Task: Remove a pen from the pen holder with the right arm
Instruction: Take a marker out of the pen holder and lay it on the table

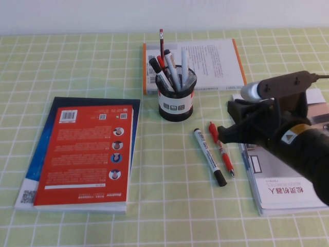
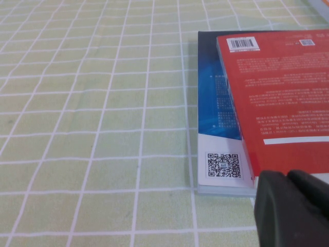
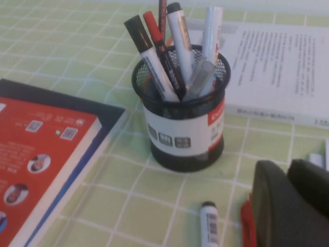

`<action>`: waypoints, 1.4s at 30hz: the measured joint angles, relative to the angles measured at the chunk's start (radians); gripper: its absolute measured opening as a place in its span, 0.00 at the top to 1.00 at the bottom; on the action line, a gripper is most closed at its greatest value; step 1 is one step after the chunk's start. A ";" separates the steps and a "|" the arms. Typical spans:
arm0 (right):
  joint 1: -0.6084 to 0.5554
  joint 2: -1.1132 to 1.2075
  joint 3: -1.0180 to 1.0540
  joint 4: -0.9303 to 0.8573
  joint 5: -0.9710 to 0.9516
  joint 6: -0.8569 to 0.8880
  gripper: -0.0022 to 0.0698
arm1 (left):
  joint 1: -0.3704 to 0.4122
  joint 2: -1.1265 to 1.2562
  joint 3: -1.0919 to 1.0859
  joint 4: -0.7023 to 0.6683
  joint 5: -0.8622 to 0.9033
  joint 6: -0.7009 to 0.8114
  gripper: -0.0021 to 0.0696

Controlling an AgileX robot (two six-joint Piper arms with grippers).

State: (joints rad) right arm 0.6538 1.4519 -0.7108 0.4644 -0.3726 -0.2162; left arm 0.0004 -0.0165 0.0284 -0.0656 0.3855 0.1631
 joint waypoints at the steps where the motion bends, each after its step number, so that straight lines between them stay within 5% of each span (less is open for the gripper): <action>1: 0.002 0.022 0.000 -0.040 -0.032 0.042 0.93 | 0.000 0.000 0.000 0.000 0.000 0.000 0.98; 15: 0.004 0.205 -0.008 -0.189 -0.421 0.272 0.43 | 0.000 0.000 0.000 0.000 0.000 0.000 0.98; 27: 0.004 0.370 -0.008 -0.308 -0.737 0.278 0.41 | 0.000 0.000 0.000 0.000 0.000 0.000 0.98; 42: -0.005 0.538 -0.146 -0.361 -0.758 0.278 0.41 | 0.000 0.000 0.000 0.000 0.000 0.000 0.98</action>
State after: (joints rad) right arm 0.6490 1.9899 -0.8568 0.1030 -1.1302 0.0619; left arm 0.0004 -0.0165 0.0284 -0.0656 0.3855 0.1631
